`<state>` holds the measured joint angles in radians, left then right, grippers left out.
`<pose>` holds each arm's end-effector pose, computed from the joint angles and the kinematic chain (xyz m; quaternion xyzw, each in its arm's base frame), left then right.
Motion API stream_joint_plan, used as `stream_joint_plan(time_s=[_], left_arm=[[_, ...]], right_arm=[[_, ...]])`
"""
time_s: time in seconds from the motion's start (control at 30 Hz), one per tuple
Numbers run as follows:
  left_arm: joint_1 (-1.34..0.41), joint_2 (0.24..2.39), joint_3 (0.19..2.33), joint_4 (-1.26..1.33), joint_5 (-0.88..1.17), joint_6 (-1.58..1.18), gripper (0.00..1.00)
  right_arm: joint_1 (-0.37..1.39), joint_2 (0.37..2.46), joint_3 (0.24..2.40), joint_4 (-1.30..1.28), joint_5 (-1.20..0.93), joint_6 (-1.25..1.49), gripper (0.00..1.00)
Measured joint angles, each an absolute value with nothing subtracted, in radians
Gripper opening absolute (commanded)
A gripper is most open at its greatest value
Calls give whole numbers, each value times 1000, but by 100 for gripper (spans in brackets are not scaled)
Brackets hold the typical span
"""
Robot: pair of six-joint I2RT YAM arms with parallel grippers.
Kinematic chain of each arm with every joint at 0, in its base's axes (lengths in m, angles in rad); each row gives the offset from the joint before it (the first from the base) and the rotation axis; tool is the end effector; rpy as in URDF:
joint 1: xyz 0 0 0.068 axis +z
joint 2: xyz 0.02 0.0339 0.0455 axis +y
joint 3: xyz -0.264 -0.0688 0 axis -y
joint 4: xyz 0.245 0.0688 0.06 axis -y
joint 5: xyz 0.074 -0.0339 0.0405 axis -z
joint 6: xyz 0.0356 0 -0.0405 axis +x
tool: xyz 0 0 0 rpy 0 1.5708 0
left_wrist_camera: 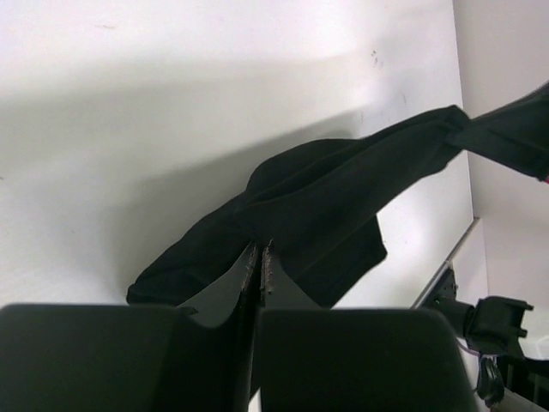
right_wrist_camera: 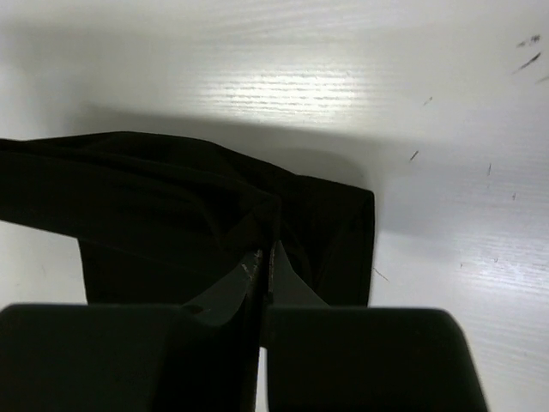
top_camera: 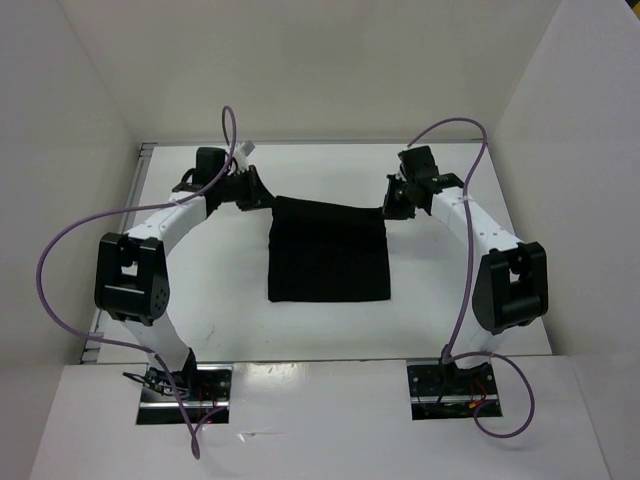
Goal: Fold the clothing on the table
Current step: Fold the skirt
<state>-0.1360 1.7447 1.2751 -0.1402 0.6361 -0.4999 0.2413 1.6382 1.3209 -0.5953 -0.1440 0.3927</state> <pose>0.3889 -0.0746 0.2574 -0.0103 0.8545 -0.4007 0.3303 0.3445 0.0901 0.2711 0.0482 0.9429 0.1652 0.2851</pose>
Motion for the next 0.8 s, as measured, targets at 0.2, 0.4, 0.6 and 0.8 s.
stream_joint_plan(time_s=[0.2, 0.4, 0.6, 0.8], left_arm=[[-136, 1676, 1202, -166, 659, -500, 0], [-141, 1617, 1104, -199, 668, -496, 0], [-154, 1597, 1033, -223, 668, -493, 0], [-166, 1597, 988, -247, 663, -471, 0]], right_arm=[[249, 1629, 1301, -645, -133, 397, 0], [257, 1615, 1295, -688, -123, 399, 0], [284, 1608, 1254, -733, -116, 399, 0], [339, 1629, 1216, -765, -103, 399, 0]])
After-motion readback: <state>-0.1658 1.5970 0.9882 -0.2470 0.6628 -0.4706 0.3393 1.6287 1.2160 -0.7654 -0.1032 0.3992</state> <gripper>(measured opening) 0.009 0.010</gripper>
